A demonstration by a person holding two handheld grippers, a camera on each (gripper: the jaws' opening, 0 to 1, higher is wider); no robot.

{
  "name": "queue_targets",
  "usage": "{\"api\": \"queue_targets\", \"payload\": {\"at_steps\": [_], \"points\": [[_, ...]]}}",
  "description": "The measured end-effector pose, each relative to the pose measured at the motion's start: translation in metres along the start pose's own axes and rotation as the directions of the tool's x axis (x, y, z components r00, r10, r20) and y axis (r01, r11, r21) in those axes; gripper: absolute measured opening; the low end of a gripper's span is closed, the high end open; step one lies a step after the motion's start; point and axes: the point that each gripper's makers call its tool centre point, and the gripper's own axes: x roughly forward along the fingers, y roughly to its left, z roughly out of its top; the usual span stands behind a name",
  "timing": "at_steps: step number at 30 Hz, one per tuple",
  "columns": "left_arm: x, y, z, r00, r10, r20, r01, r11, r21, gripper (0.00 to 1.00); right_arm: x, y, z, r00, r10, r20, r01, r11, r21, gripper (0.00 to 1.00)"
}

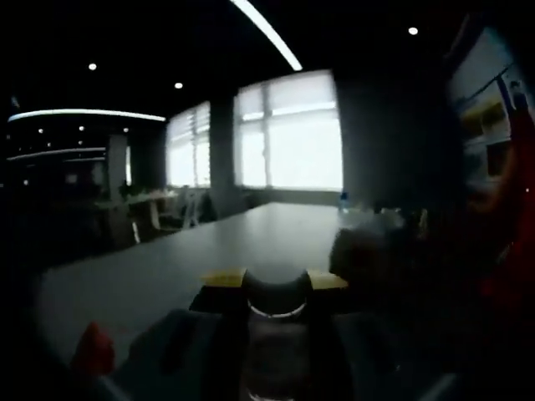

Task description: Arrange the tabletop items into an orderly group along one side of the table until the central work area is clear of visible clutter.

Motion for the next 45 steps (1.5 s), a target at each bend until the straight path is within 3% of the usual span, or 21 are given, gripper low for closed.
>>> {"api": "queue_targets", "payload": {"at_steps": [5,9,11,15,28,33,37,39,40,45], "points": [[0.007,0.022,-0.006,0.986,0.164,-0.003,-0.164,0.986,0.015,0.22,0.004,-0.02,-0.011,0.992,-0.128,-0.02,0.128,0.992,0.017,0.46],[0.011,0.036,-0.006,0.966,0.256,0.016,-0.255,0.964,-0.076,0.22,0.006,-0.036,-0.018,0.974,-0.225,-0.029,0.225,0.974,0.025,0.49],[0.012,0.039,-0.008,0.956,0.293,-0.003,-0.292,0.953,-0.082,0.22,0.01,-0.042,-0.023,0.966,-0.258,-0.032,0.258,0.966,0.015,0.52],[0.017,0.036,-0.003,0.947,0.322,0.013,-0.321,0.945,-0.064,0.23,0.013,-0.048,-0.03,0.953,-0.301,-0.036,0.302,0.953,0.026,0.53],[0.02,0.033,-0.002,0.938,0.346,0.008,-0.343,0.933,-0.105,0.23,0.019,-0.052,-0.036,0.947,-0.319,-0.049,0.32,0.948,0.005,0.47],[0.019,0.032,-0.001,0.946,0.325,-0.003,-0.324,0.941,-0.096,0.23,0.015,-0.049,-0.032,0.958,-0.285,-0.024,0.285,0.959,0.001,0.43],[0.017,0.025,0.001,0.964,0.267,-0.006,-0.267,0.96,-0.089,0.24,0.009,-0.044,-0.029,0.972,-0.235,-0.024,0.234,0.972,-0.024,0.42],[0.017,0.02,0.0,0.976,0.218,-0.021,-0.219,0.97,-0.103,0.24,0.006,-0.039,-0.03,0.981,-0.192,-0.034,0.191,0.981,-0.016,0.41],[0.018,0.013,0.0,0.986,0.165,-0.024,-0.167,0.981,-0.1,0.24,0.004,-0.035,-0.031,0.986,-0.164,-0.038,0.164,0.986,-0.015,0.41],[0.011,-0.007,0.001,1.0,0.011,-0.028,-0.014,0.994,-0.105,0.24,-0.008,-0.015,-0.032,0.999,-0.023,-0.04,0.024,1.0,0.016,0.4]]}}
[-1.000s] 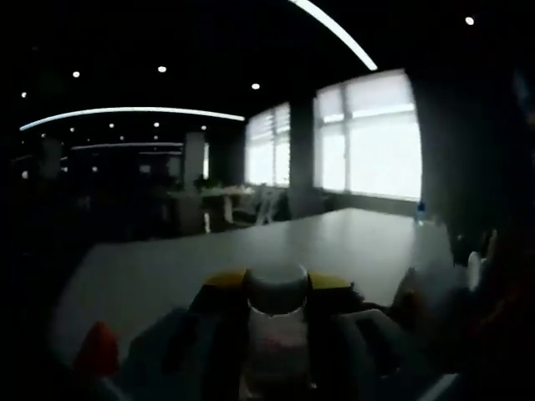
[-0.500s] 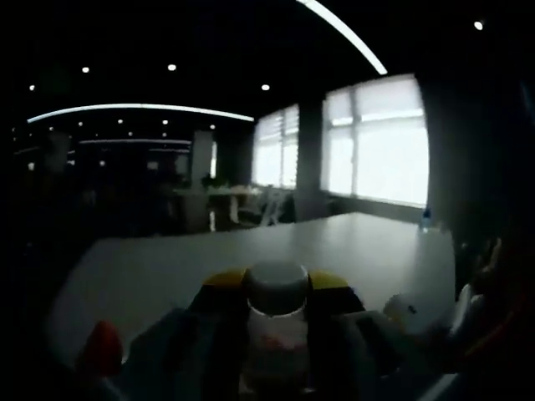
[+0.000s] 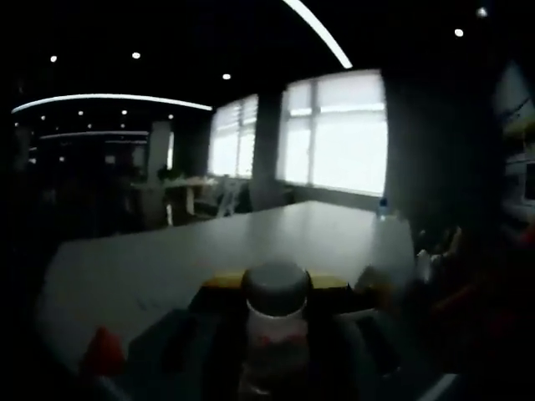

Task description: Arrange the tabletop items into an orderly group along one side of the table until the central work area is clear of visible clutter.

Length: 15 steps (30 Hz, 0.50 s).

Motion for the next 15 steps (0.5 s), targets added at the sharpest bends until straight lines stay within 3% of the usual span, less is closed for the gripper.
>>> {"api": "queue_targets", "payload": {"at_steps": [1,2,4,5,6,8,10,12,13,14,15], "points": [[-0.001,-0.004,0.0,1.0,-0.03,-0.008,0.03,1.0,0.004,0.24,-0.003,0.006,0.0,0.999,0.034,0.004,-0.034,0.999,0.009,0.4],[-0.003,-0.014,0.001,0.995,-0.104,-0.01,0.104,0.994,0.025,0.24,-0.004,0.013,0.0,0.997,0.072,0.008,-0.072,0.997,0.019,0.4],[-0.007,-0.02,0.0,0.989,-0.148,-0.02,0.149,0.988,0.045,0.24,-0.01,0.024,0.001,0.991,0.133,0.011,-0.134,0.99,0.042,0.4],[-0.012,-0.035,0.0,0.969,-0.245,-0.03,0.246,0.968,0.055,0.24,-0.013,0.033,0.0,0.985,0.175,0.009,-0.175,0.984,0.033,0.4],[-0.015,-0.036,0.0,0.967,-0.253,-0.033,0.255,0.965,0.06,0.24,-0.015,0.038,0.0,0.981,0.196,0.009,-0.196,0.98,0.036,0.4],[-0.026,-0.051,-0.004,0.932,-0.357,-0.059,0.361,0.929,0.086,0.25,-0.021,0.052,-0.001,0.967,0.257,0.001,-0.256,0.966,0.039,0.4],[-0.035,-0.057,-0.005,0.911,-0.407,-0.064,0.411,0.907,0.093,0.25,-0.026,0.065,-0.001,0.952,0.308,0.0,-0.307,0.95,0.062,0.4],[-0.046,-0.067,-0.001,0.869,-0.492,-0.043,0.494,0.867,0.06,0.25,-0.032,0.08,0.003,0.929,0.37,0.018,-0.37,0.927,0.069,0.4],[-0.049,-0.069,0.0,0.859,-0.511,-0.036,0.512,0.857,0.056,0.25,-0.034,0.085,0.005,0.922,0.386,0.022,-0.387,0.918,0.087,0.4],[-0.056,-0.075,0.003,0.831,-0.556,-0.018,0.556,0.83,0.037,0.24,-0.037,0.092,0.008,0.912,0.409,0.028,-0.41,0.909,0.074,0.41],[-0.059,-0.077,0.004,0.822,-0.57,-0.011,0.57,0.821,0.033,0.24,-0.038,0.095,0.009,0.91,0.414,0.025,-0.415,0.907,0.068,0.41]]}}
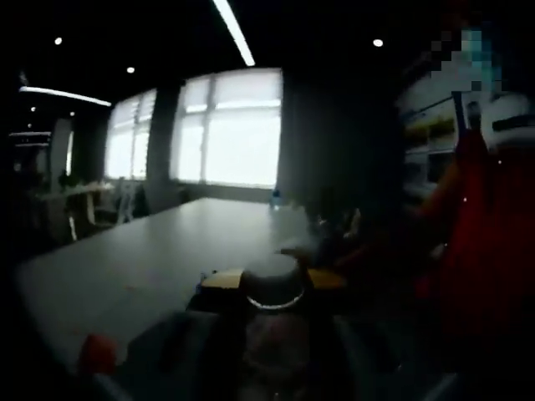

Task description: Arrange the tabletop items into an orderly group along one side of the table until the central work area is clear of visible clutter.

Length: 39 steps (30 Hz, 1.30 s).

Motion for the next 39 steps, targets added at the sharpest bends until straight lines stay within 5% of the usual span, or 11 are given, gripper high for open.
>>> {"api": "queue_targets", "payload": {"at_steps": [8,17,28,39], "points": [[-0.006,-0.025,0.002,0.993,-0.116,-0.012,0.115,0.993,-0.014,0.25,0.001,0.028,0.002,0.993,0.102,-0.068,-0.104,0.994,-0.034,0.4],[-0.008,-0.029,0.007,0.993,-0.119,0.006,0.119,0.993,0.011,0.23,0.002,0.027,0.005,0.991,0.114,-0.066,-0.118,0.991,-0.057,0.41],[-0.008,-0.019,0.0,0.998,-0.055,-0.011,0.055,0.998,0.016,0.22,0.004,0.016,-0.003,0.99,0.094,-0.101,-0.1,0.994,-0.053,0.44],[-0.01,0.008,-0.027,0.993,0.105,-0.06,-0.103,0.994,0.045,0.21,0.015,-0.014,-0.022,0.991,-0.01,-0.135,0.003,0.998,-0.056,0.46]]}}
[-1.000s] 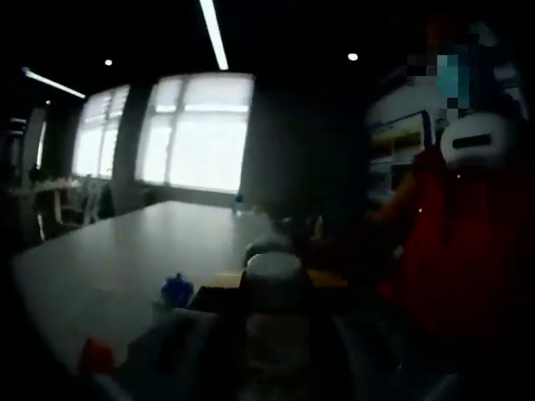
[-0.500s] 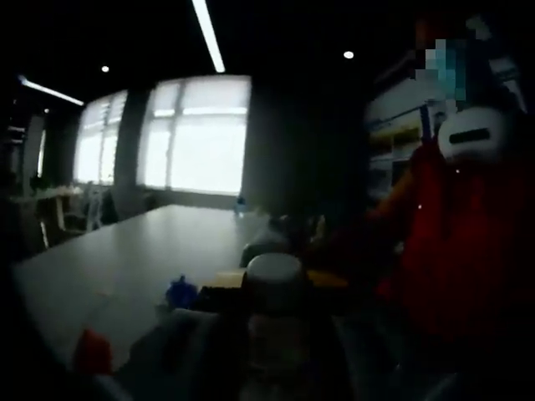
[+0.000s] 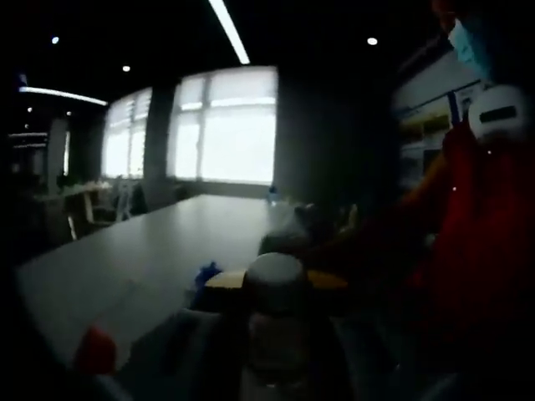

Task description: Arrange the tabletop items into an orderly group along one side of the table until the central work area is clear of visible clutter.

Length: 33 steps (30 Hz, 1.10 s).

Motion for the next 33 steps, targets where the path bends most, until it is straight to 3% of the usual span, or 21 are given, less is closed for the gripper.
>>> {"api": "queue_targets", "payload": {"at_steps": [7,11,18,23,33], "points": [[-0.019,0.005,-0.023,0.999,0.031,-0.016,-0.031,0.999,-0.013,0.21,0.012,-0.001,-0.01,1.0,0.005,-0.002,-0.005,1.0,0.028,0.44],[-0.036,0.014,-0.034,0.998,0.051,-0.033,-0.053,0.998,-0.033,0.21,0.009,-0.006,-0.009,1.0,-0.011,0.003,0.01,1.0,0.027,0.45],[-0.065,0.032,-0.043,0.995,0.095,-0.033,-0.096,0.995,-0.039,0.22,-0.003,-0.013,-0.022,0.997,-0.06,-0.053,0.061,0.998,0.016,0.48],[-0.096,0.049,-0.049,0.99,0.137,-0.041,-0.139,0.989,-0.04,0.22,-0.015,-0.015,-0.034,0.99,-0.105,-0.099,0.107,0.994,0.015,0.48],[-0.164,0.095,-0.054,0.974,0.221,-0.056,-0.224,0.974,-0.039,0.22,-0.024,-0.012,-0.042,0.98,-0.166,-0.109,0.173,0.983,0.061,0.46]]}}
